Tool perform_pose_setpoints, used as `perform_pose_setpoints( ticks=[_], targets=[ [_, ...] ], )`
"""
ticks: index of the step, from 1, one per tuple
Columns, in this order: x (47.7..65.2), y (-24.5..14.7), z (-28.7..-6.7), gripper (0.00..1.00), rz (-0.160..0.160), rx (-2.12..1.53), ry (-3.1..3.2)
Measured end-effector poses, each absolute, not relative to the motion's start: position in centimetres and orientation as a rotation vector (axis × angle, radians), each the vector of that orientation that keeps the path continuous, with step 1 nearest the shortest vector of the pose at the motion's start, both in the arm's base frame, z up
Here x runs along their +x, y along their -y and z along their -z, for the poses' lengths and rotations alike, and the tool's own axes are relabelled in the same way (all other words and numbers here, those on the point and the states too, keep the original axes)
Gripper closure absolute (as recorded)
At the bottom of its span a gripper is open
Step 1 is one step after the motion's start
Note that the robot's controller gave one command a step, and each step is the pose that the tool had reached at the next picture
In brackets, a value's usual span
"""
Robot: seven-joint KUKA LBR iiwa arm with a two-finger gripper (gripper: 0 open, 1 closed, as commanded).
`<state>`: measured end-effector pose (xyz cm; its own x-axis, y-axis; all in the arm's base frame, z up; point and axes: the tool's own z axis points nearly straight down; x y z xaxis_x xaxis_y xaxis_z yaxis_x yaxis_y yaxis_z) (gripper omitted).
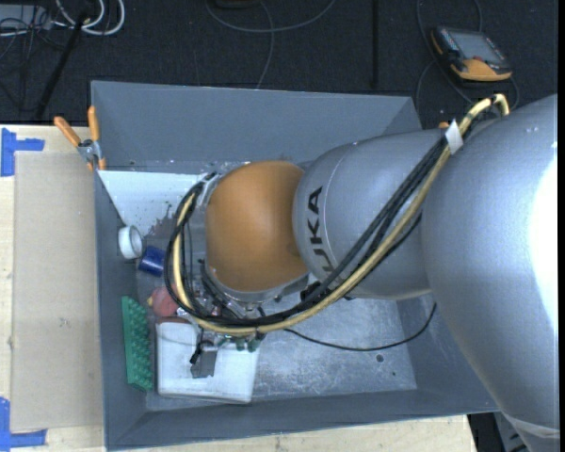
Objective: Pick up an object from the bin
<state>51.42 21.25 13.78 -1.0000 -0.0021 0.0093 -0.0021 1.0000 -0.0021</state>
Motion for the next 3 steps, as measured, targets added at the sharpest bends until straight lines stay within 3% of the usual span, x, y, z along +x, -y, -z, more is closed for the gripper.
perform_pose_setpoints(
  ticks=[1, 2, 3],
  targets=[
    [48.4, -14.9, -7.0, 0.00, 0.001, 0.212, 3.130],
    [48.7, -14.9, -7.3, 1.00, 0.002, 0.211, 3.139],
    [49.3, -15.2, -23.4, 1.00, 0.002, 0.213, 3.141]
  ],
)
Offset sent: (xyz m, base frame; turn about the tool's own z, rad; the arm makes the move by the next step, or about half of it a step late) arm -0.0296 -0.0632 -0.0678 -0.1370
